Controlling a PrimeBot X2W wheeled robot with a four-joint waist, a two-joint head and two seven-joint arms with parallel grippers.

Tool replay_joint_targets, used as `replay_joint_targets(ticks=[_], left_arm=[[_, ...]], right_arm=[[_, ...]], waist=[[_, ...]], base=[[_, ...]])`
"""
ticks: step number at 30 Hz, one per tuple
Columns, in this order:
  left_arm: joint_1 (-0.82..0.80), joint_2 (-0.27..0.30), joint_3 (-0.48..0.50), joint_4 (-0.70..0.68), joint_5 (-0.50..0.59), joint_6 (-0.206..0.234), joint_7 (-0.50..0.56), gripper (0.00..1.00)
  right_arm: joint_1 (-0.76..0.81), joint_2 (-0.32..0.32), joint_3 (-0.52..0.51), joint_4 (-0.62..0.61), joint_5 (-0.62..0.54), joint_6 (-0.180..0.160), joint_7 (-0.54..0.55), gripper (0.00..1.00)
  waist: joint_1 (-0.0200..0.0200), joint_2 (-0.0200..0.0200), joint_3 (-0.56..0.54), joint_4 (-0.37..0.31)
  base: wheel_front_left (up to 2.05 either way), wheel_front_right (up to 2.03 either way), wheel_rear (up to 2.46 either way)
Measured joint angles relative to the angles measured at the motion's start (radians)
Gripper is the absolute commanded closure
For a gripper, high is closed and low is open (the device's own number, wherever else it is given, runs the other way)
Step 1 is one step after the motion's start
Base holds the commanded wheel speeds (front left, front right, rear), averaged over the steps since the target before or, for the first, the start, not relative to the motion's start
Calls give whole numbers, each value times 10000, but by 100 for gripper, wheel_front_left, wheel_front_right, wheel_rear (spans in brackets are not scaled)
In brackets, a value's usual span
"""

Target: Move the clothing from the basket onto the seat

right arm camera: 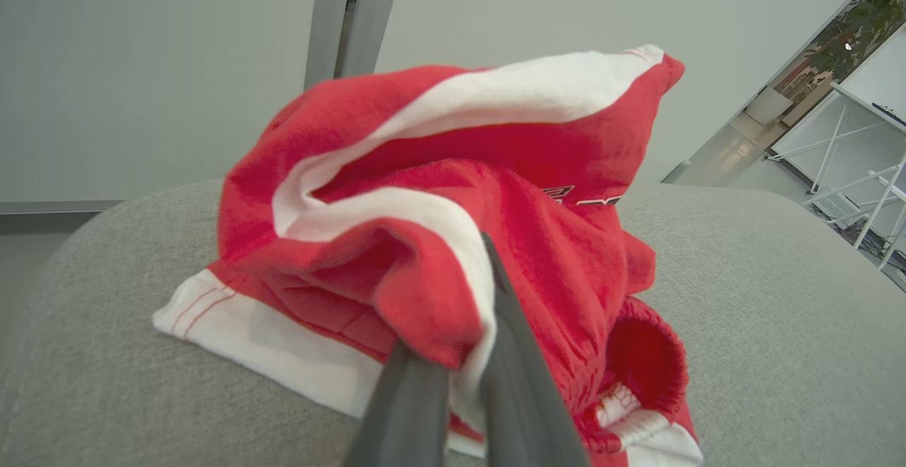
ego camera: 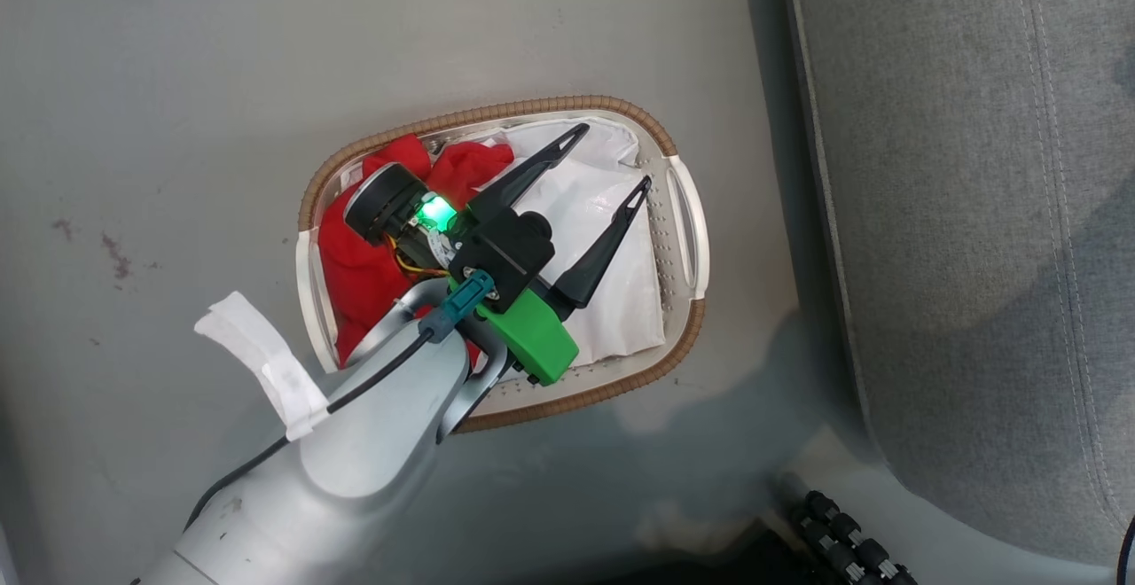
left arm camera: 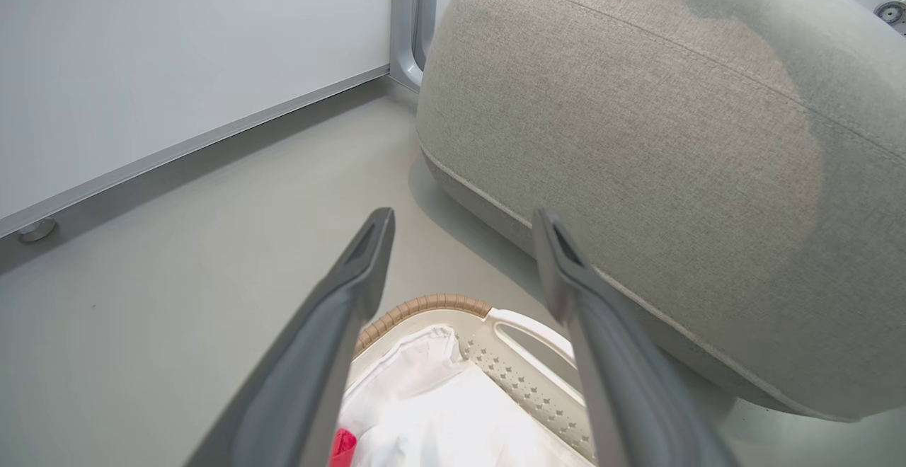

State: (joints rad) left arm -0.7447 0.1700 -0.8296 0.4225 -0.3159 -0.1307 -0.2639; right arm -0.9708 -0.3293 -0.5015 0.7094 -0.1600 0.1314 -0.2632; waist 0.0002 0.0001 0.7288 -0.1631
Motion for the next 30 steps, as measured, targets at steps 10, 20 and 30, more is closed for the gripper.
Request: replay_joint_targets(ticks=[10,20,30], left_arm=[[202,-52,213,86,-94,0,0,0],[1130,-370,1085,86,-203,0,0,0],[2383,-780,2614,-153,-272,0,0,0]], right_arm=[[988,268,359,-307,31,0,2,0],[2111,420,779,-545,40,0,0,0],[2333,-50,1735,-951,280,0,0,0]], waist=[[0,0,-491,-134],[-2,0,-1588,-103],[-2,0,-3179,197]], base=[[0,0,0],[0,0,0],[0,0,0]])
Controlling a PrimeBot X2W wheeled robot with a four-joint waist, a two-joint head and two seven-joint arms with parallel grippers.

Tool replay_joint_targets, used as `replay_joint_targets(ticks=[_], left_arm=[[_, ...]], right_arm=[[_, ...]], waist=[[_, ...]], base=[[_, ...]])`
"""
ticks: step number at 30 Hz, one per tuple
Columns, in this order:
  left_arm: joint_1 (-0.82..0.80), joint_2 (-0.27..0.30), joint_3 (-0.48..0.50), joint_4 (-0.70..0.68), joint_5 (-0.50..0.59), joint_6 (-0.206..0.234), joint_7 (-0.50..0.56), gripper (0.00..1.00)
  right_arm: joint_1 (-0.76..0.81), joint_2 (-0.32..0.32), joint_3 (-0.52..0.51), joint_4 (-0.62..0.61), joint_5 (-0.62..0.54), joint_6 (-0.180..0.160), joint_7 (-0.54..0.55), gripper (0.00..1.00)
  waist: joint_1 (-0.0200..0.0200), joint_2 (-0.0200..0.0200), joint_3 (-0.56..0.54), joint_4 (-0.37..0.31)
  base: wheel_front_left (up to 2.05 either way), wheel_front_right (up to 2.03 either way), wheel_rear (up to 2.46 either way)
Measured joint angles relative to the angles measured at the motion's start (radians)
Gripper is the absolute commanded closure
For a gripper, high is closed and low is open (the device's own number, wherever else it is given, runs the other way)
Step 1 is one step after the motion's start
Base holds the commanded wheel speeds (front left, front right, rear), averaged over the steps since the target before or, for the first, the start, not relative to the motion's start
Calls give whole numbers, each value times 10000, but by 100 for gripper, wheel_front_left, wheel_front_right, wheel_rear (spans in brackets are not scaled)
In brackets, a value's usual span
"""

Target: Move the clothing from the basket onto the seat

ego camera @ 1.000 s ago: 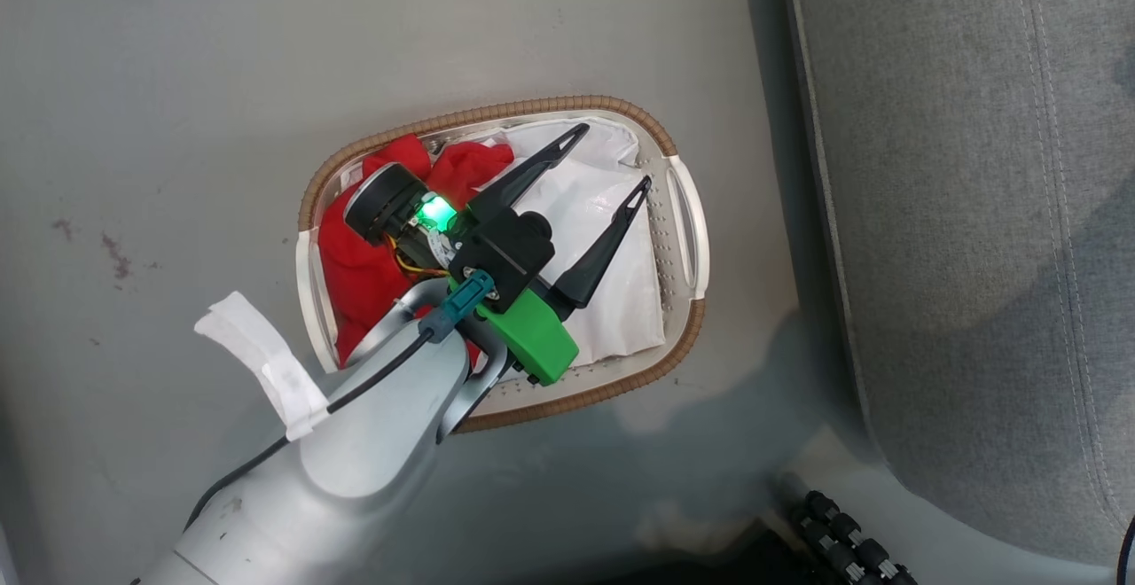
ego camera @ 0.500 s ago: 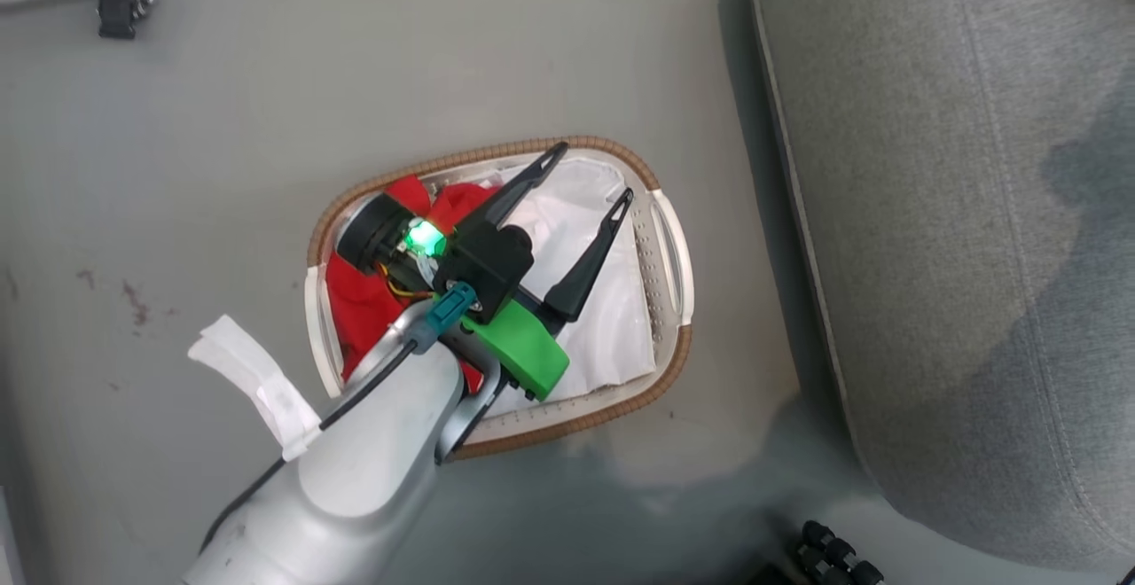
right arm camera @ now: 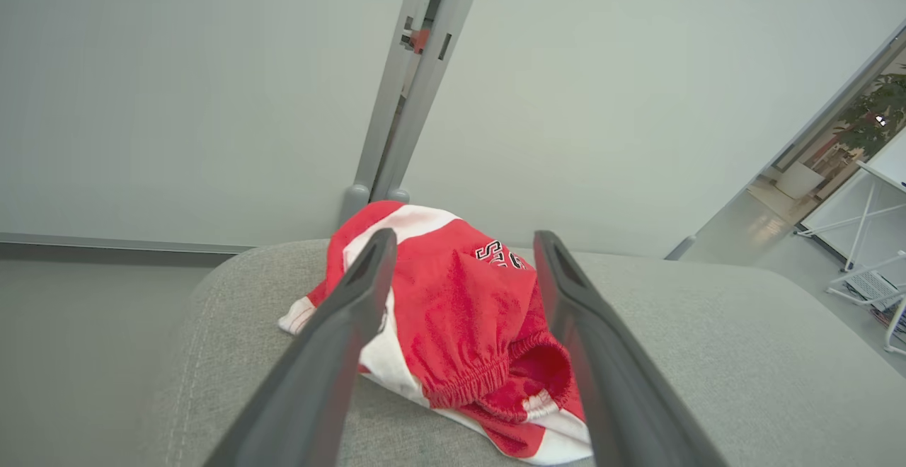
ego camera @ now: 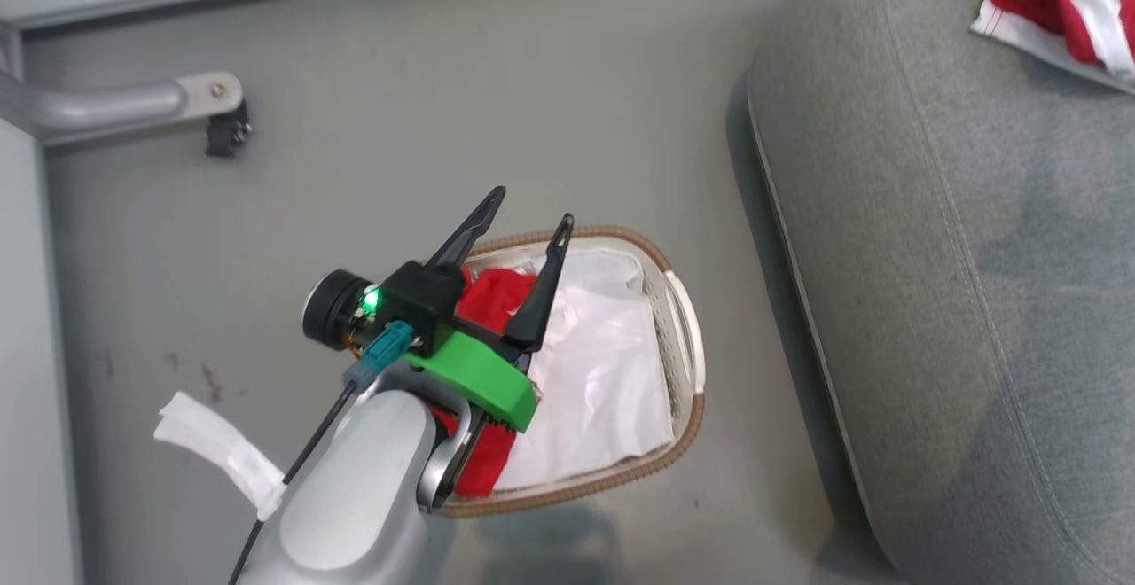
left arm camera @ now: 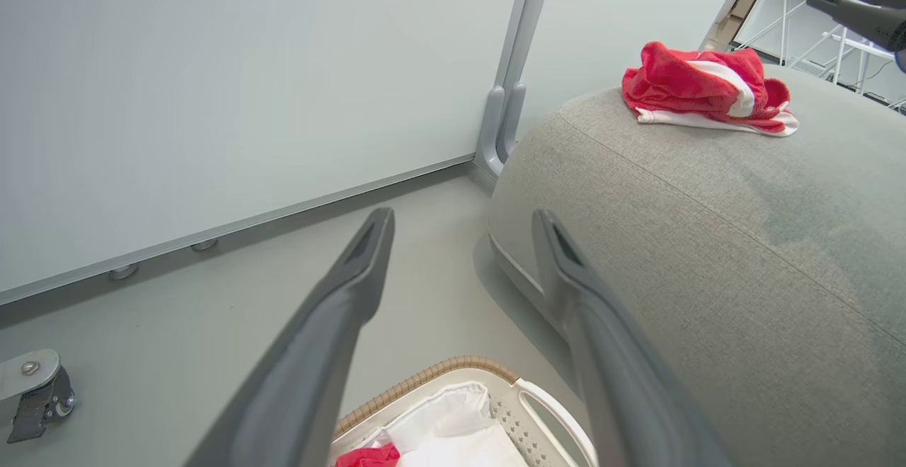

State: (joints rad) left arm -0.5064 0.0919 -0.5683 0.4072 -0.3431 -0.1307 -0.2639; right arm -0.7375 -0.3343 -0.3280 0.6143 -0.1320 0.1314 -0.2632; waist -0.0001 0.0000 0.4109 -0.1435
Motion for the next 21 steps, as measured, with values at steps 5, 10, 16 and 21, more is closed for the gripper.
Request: replay_joint_targets(ticks=[5,10,16,21], left_arm=[[673,-173,844,-119,-2,0,0,0],[1413,-261,1952,-167,63,10,-2,0],[2349,-360,3229,-299,282,88,0,0],[3094,-391,3871,-395,391,86,0,0]], right_arm=[[164,128,556,-178,178,0,0,0],[746,802,729,-669,437,0,0,0],[2173,1799,763,-1488,717,0,0,0],[3352,2395,1175,-1971,911,0,0,0]], waist=[[0,0,-813,241],[0,0,-1568,559],[-1,0,-2279,1016],[-1,0,-2752,1357]], base=[[0,0,0],[0,0,0],[0,0,0],[0,0,0]])
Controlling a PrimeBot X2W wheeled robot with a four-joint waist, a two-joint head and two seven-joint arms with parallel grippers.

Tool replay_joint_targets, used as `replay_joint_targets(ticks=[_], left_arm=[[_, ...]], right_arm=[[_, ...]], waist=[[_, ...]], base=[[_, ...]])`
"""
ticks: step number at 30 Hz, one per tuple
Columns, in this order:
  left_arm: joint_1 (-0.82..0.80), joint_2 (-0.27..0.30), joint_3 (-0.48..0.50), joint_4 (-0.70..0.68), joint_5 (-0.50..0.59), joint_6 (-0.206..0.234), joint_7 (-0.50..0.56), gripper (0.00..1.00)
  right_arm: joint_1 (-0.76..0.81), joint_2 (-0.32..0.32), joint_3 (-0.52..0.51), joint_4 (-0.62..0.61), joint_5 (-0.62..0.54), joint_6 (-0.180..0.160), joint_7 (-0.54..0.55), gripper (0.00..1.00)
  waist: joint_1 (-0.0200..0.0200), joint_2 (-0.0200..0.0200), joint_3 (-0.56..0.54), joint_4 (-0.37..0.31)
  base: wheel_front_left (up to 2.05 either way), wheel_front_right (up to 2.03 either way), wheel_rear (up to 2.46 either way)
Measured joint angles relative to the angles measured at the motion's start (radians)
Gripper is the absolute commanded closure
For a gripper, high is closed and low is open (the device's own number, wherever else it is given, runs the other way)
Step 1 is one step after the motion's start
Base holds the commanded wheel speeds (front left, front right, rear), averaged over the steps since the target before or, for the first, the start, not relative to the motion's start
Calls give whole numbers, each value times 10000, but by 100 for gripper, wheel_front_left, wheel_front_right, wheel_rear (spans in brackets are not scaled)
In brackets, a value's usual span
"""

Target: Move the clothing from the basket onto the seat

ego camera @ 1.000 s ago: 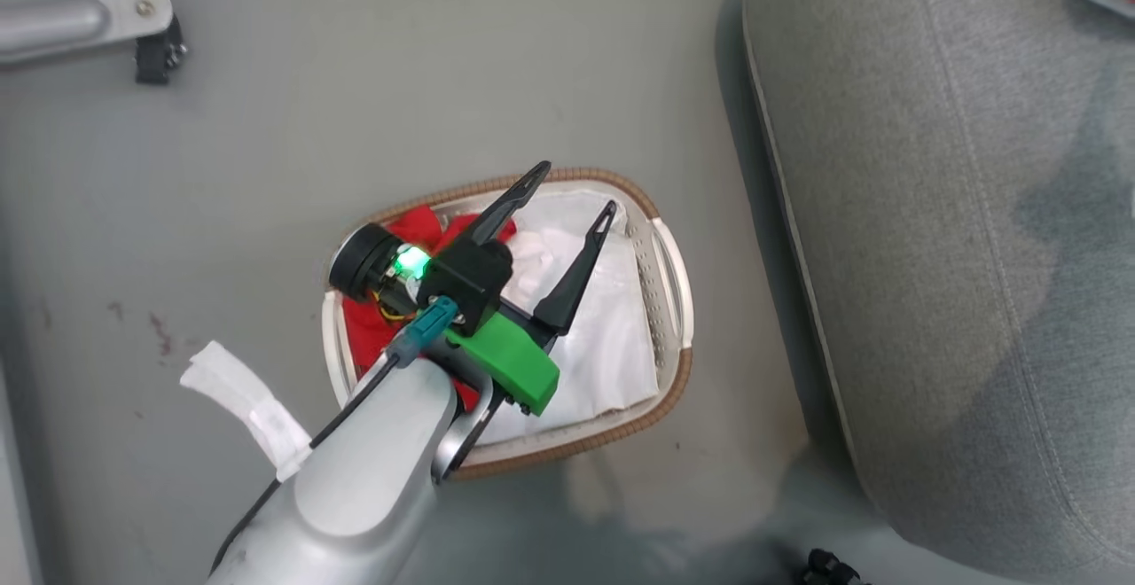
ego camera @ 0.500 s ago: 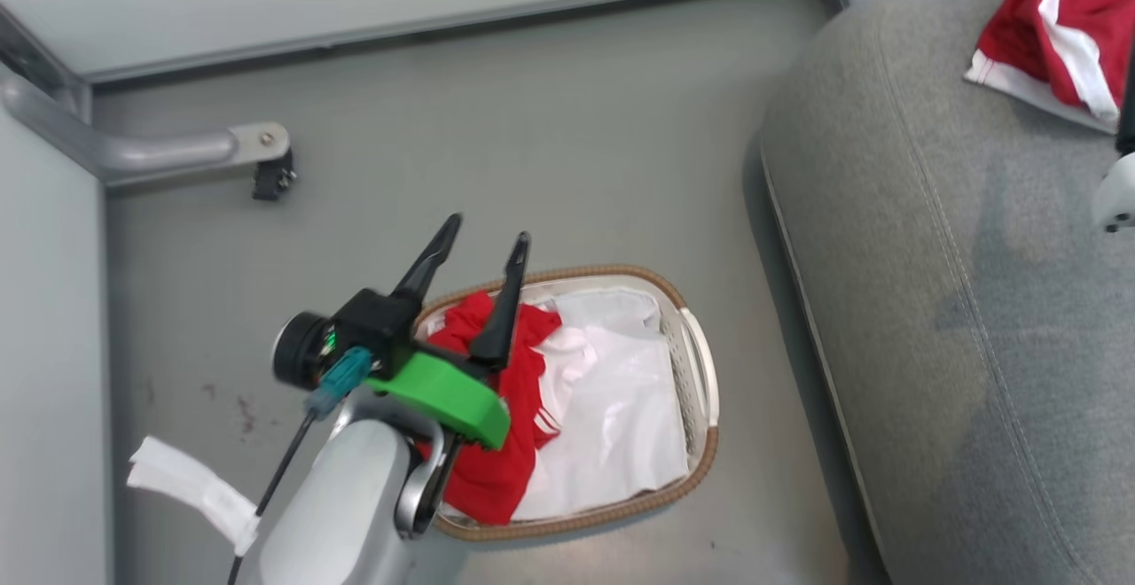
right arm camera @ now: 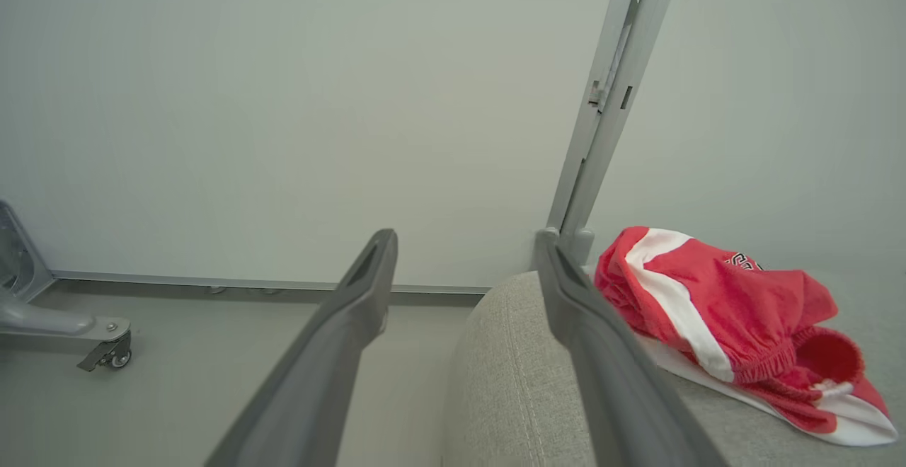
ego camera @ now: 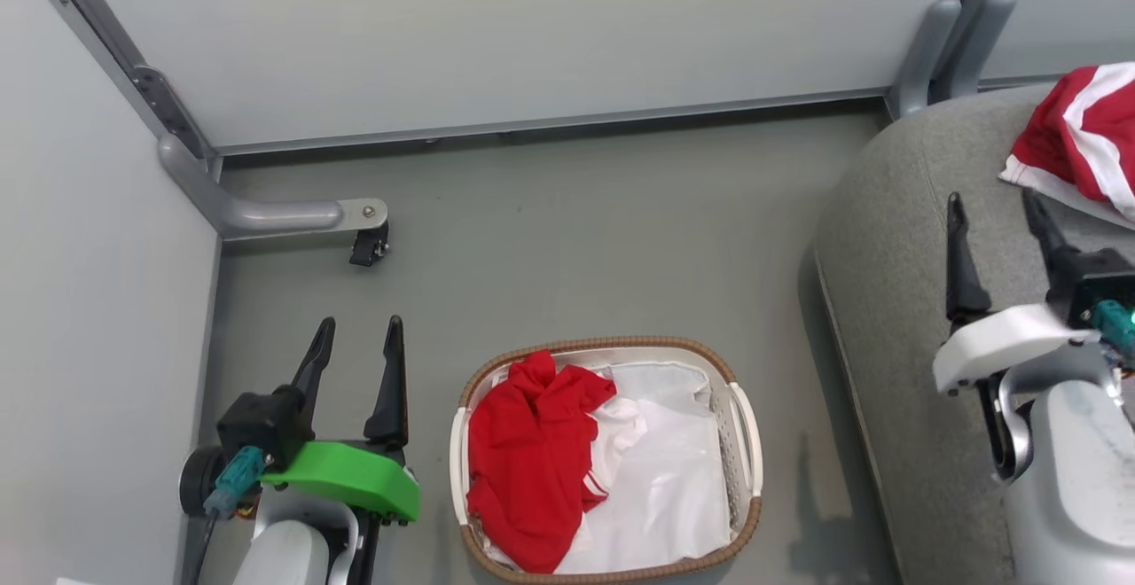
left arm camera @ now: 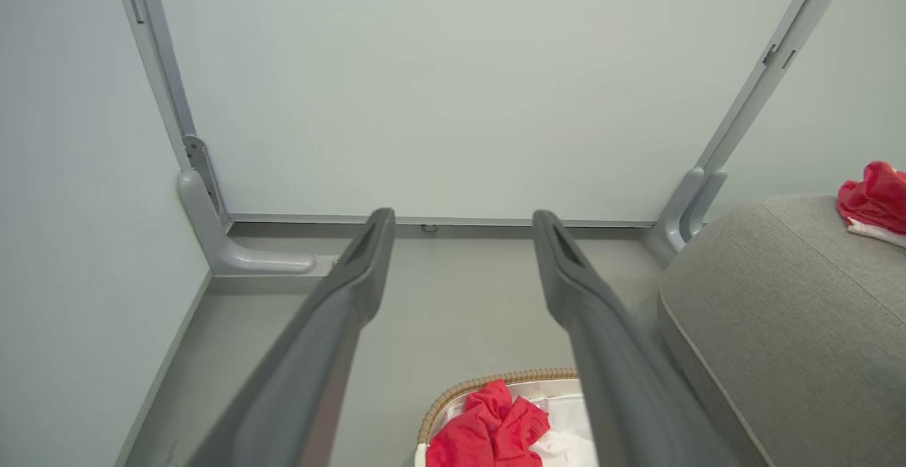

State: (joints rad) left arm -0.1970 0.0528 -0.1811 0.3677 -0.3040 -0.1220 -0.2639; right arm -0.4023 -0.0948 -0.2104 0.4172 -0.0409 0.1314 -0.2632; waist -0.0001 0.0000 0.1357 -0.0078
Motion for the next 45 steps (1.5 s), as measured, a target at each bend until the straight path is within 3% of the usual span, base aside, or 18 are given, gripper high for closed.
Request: replay_joint_targets(ticks=[7,16,45], left_arm=[[835,-19,326,-40,31,-13,0,0],[1527,-27,176,-86,-219,35,0,0],[1609,-29,4,6,-297,63,0,0]], right_arm=[[1297,422,474,-546,451,0,0,0],[2722,462,993,-853,1624,0,0,0],[2889,462,1438,-500,1795,0,0,0]], waist=[[0,0,-572,260],[0,0,-1196,397],[0,0,-1295,454]], base=[[0,0,0],[0,0,0],[0,0,0]])
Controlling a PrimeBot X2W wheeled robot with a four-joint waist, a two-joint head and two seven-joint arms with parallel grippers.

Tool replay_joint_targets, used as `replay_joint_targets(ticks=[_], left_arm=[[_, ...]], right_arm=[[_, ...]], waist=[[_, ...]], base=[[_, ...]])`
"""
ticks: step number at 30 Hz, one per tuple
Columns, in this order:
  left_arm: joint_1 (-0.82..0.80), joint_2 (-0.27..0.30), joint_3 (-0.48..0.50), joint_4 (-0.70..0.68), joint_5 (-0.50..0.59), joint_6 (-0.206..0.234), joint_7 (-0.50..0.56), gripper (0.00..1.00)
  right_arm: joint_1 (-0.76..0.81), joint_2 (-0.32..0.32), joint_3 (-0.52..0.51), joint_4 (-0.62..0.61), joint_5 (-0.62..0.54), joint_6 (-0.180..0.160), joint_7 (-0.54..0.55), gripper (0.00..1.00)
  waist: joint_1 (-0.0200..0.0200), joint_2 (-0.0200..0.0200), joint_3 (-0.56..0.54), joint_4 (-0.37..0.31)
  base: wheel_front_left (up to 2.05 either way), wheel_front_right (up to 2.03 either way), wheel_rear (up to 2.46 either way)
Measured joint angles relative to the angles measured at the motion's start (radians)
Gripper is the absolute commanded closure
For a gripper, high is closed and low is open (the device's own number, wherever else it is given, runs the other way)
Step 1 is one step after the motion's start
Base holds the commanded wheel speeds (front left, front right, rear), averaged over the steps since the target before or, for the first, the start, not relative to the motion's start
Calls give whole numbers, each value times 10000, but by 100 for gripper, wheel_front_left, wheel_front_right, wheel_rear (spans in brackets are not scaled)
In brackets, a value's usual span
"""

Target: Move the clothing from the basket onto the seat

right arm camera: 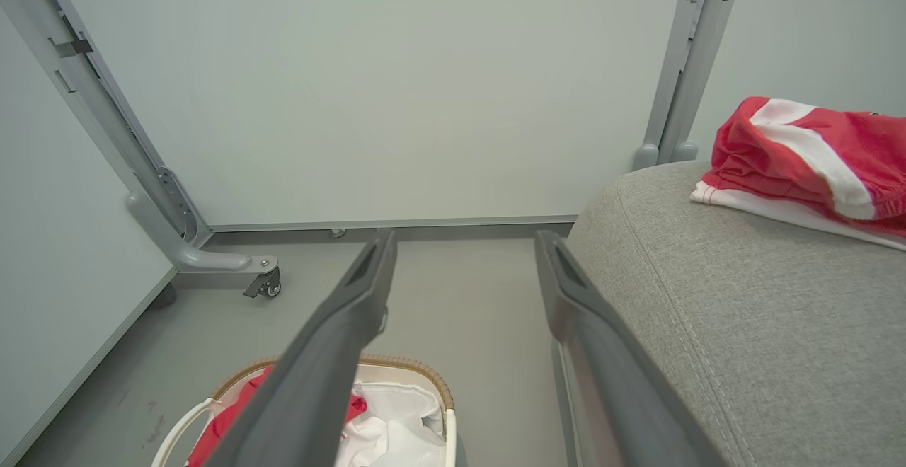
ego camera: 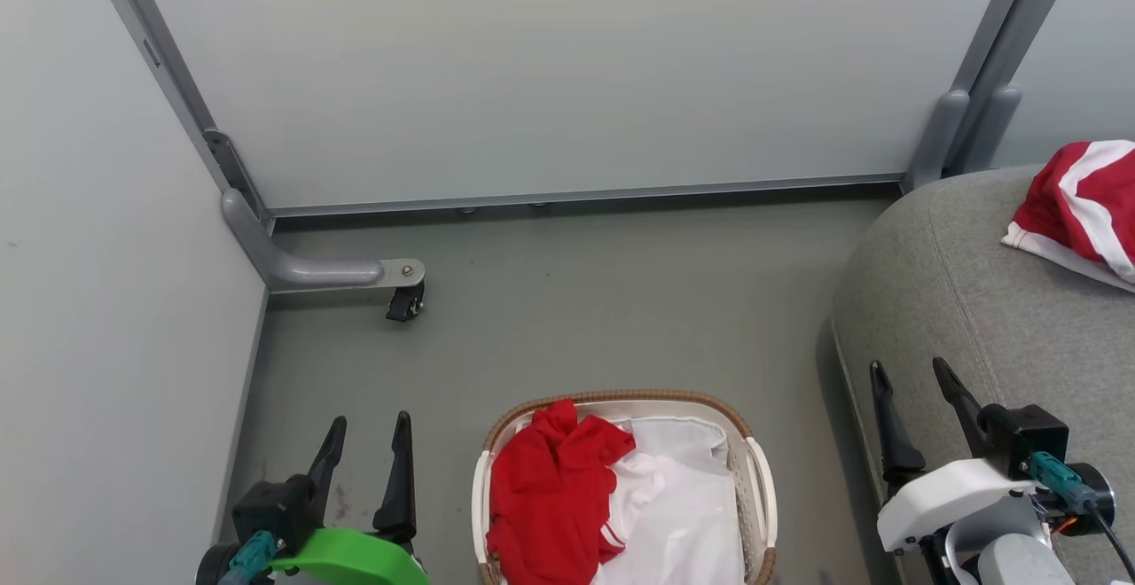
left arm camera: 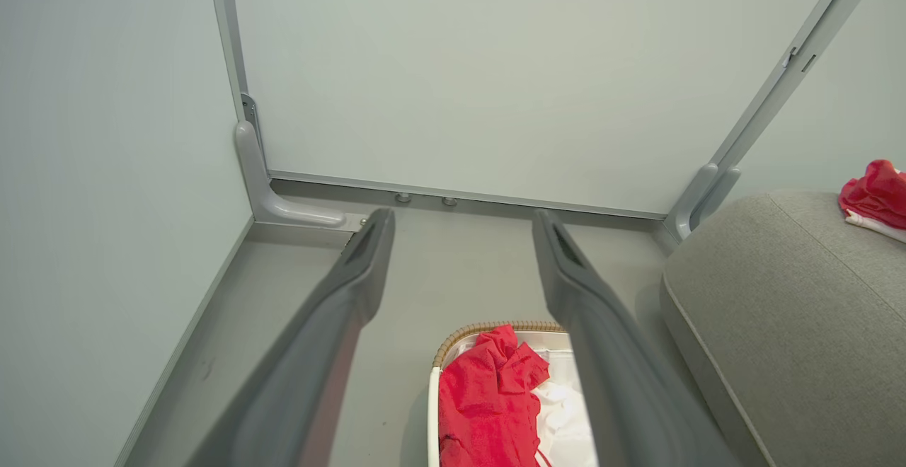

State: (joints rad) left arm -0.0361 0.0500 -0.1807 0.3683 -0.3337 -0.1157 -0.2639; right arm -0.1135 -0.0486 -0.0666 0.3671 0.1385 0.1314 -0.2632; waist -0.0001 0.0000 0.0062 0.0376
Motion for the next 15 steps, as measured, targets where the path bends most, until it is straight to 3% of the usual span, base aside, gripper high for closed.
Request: replay_joint_targets(ticks=[15], left_arm=[[-366,0,-445,293,115,-4,0,0]], right_arm=[[-101,0,-46,-211,-6,0,0,0]], waist=[[0,0,312,-49]], base=[[0,0,0]])
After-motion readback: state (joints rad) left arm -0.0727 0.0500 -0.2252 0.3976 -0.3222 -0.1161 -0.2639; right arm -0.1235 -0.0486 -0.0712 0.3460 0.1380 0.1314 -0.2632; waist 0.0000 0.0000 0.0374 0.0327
